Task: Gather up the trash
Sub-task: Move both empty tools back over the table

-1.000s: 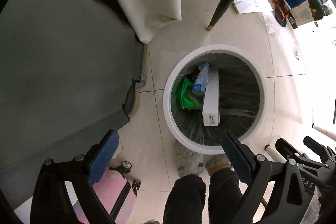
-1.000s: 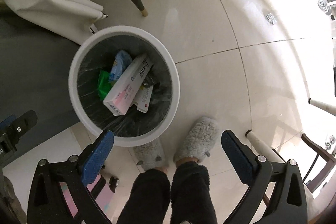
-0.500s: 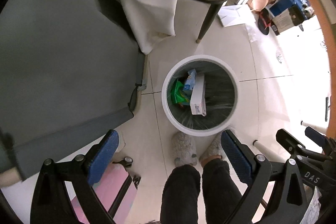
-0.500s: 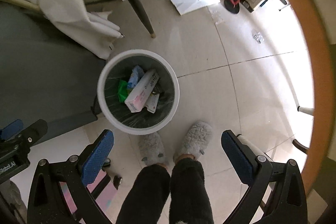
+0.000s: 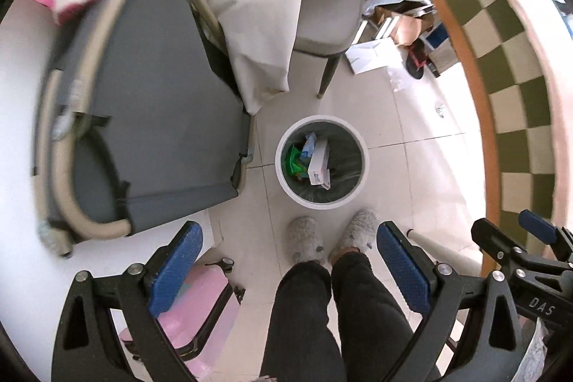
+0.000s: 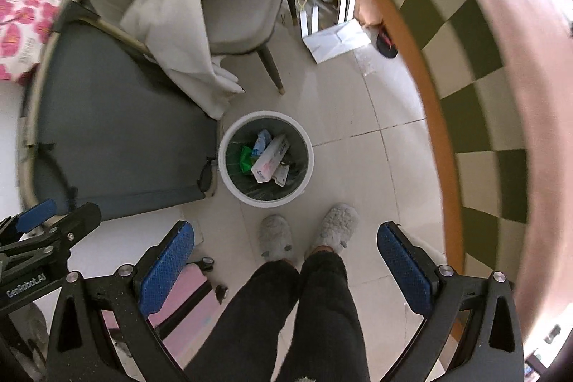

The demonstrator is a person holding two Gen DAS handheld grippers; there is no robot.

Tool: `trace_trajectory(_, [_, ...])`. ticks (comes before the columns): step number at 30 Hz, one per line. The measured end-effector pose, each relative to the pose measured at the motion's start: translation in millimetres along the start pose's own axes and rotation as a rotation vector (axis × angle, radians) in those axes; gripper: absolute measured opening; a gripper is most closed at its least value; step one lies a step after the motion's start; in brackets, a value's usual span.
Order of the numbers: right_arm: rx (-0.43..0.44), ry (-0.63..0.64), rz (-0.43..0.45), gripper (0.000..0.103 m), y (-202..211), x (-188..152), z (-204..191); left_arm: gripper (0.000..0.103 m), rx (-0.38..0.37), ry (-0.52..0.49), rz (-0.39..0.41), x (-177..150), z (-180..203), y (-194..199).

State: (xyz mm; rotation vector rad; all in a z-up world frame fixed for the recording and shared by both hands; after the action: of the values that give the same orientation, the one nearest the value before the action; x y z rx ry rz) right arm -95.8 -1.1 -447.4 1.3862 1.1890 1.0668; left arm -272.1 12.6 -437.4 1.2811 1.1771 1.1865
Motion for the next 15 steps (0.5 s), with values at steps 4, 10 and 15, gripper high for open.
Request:
trace_trajectory(4, [0.02,-0.01,0.022,0.103,45.5,-11.1,-2.3,0.1,0.011,-0.034,0.032,-10.9,2.0,39.6])
trace_trajectory(10, [0.105,-0.078,0.07,0.103,106.3,-23.1,4.0,0.1,0.019,-0.046,0.107,-15.0,3.6,96.4])
trace_trajectory(15, [0.2,-0.179,0.164,0.103,150.0,-14.8,29.3,0.1,0.029,-0.099,0.215,7.2,29.3,142.8])
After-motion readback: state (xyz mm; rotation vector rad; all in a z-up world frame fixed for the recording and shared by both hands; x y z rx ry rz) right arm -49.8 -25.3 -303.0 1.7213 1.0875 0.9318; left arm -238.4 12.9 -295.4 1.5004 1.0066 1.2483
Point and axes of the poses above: each gripper's, at about its wrist camera, not at the fingertips, and y roughly against the way its jaws point, z to its right, x to its top, the point moved 1 cm from there along -y, roughly the way its jaws point, and after that the axes turned 2 degrees about x, right-handed, at the moved point
